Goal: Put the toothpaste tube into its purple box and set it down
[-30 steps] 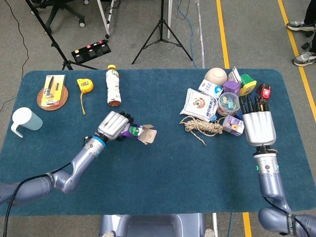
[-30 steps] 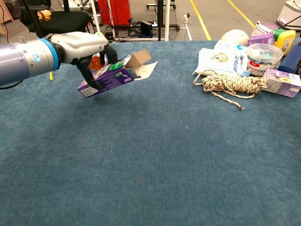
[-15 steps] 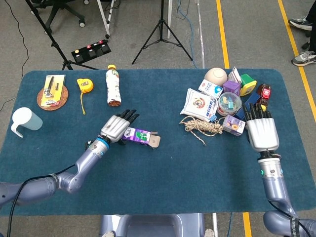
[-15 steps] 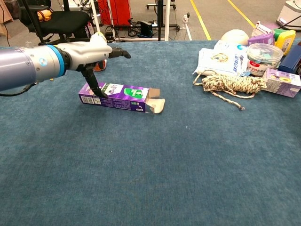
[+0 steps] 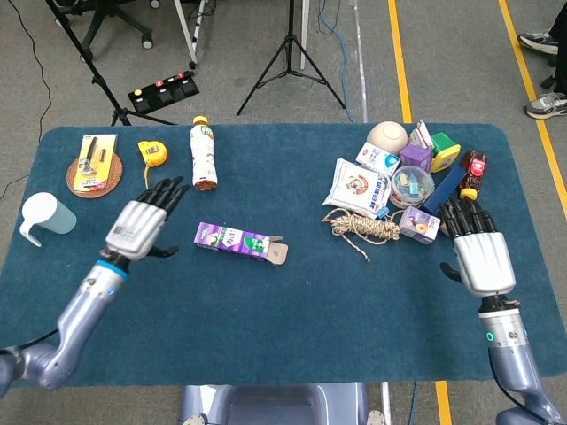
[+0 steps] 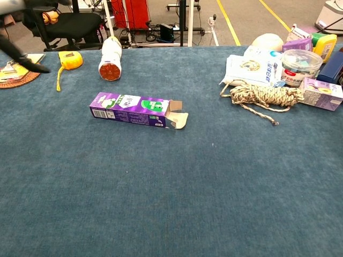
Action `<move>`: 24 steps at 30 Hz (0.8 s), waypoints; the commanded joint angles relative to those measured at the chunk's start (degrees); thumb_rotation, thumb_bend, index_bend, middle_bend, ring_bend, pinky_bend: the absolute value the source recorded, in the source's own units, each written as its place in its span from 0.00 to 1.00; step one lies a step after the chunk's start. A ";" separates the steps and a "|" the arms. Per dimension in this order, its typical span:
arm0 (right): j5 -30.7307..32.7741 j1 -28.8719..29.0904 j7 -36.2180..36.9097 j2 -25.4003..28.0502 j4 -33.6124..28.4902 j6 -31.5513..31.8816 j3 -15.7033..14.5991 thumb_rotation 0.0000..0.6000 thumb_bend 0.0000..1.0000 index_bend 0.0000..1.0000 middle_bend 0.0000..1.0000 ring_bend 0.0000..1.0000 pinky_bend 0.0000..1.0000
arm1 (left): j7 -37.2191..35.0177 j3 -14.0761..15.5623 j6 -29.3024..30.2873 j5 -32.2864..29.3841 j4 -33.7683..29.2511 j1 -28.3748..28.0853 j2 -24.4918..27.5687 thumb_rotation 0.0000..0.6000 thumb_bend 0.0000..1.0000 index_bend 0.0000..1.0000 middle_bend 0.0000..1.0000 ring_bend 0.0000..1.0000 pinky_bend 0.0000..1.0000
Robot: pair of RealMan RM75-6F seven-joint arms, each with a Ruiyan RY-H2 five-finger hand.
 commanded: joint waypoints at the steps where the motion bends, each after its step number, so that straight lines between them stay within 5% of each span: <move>1: -3.84 -3.79 9.47 0.76 2.18 3.06 -1.78 1.00 0.00 0.11 0.05 0.00 0.12 | -7.53 5.80 10.44 8.46 -3.71 9.82 5.20 1.00 0.09 0.00 0.00 0.00 0.16; 11: -8.59 -9.03 20.95 -1.08 7.22 6.23 -4.27 1.00 0.00 0.11 0.05 0.00 0.09 | -17.15 13.98 29.97 15.35 2.34 29.50 6.99 1.00 0.08 0.00 0.00 0.00 0.15; 24: -8.96 -11.43 17.82 -1.11 6.51 6.82 -3.04 1.00 0.00 0.09 0.04 0.00 0.07 | -12.61 12.83 28.90 17.32 1.16 32.81 7.00 1.00 0.08 0.00 0.00 0.00 0.15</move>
